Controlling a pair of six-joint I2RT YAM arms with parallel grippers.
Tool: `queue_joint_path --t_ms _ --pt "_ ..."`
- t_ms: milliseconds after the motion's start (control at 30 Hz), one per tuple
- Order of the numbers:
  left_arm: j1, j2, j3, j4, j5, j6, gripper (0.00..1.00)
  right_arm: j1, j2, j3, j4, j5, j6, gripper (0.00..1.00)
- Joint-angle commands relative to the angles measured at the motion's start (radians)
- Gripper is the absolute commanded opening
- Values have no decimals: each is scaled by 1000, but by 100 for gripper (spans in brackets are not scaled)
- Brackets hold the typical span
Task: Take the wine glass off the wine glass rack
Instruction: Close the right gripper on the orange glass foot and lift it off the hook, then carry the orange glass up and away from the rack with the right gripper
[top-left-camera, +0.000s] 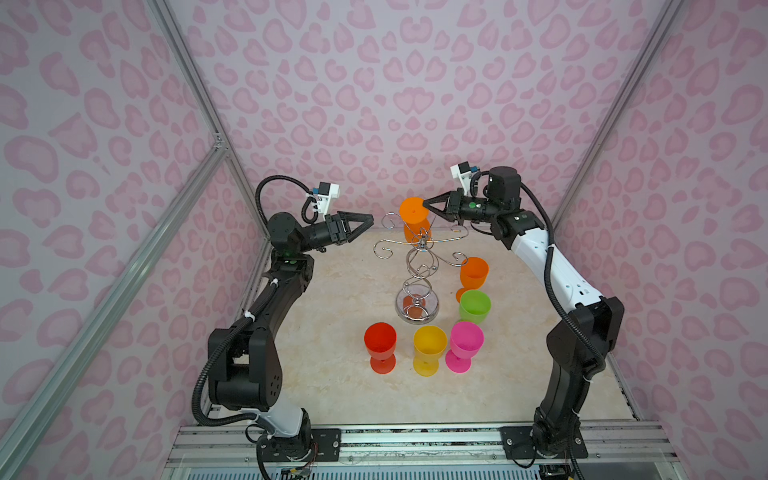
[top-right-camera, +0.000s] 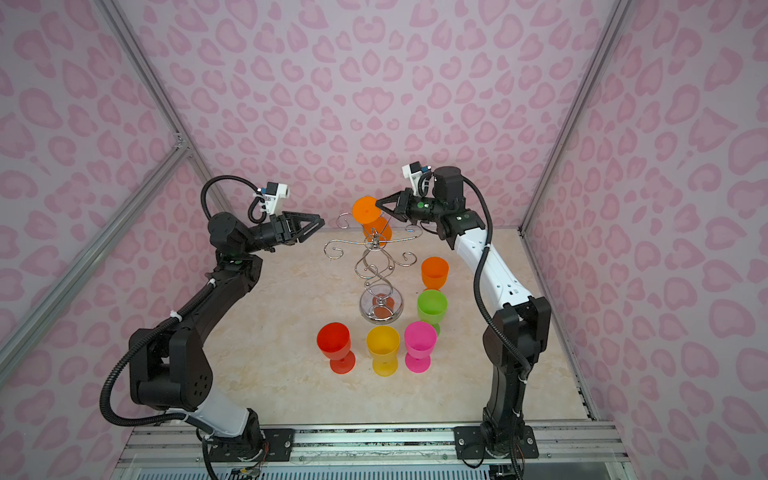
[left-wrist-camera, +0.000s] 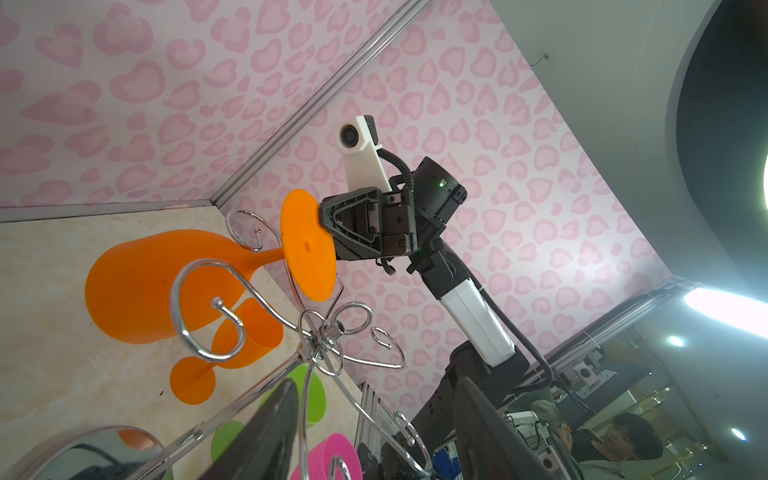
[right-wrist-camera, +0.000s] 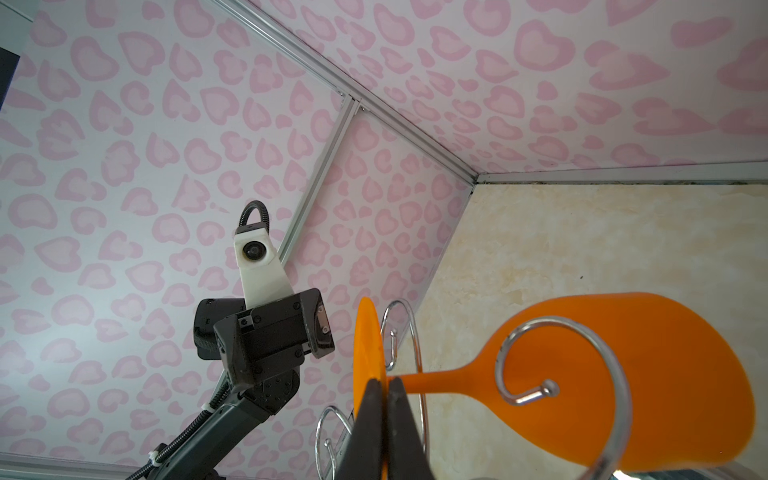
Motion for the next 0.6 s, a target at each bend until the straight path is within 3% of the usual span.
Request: queue_joint_path --t_ms 0,367,567 --pt "0 -19 -7 13 14 21 62 7 32 47 -5 -12 -3 0" --pt "2 -65 -37 4 24 30 63 -3 189 286 -44 6 22 0" --pt "0 -121 -64 -35 23 76 65 -30 297 409 85 0 139 0"
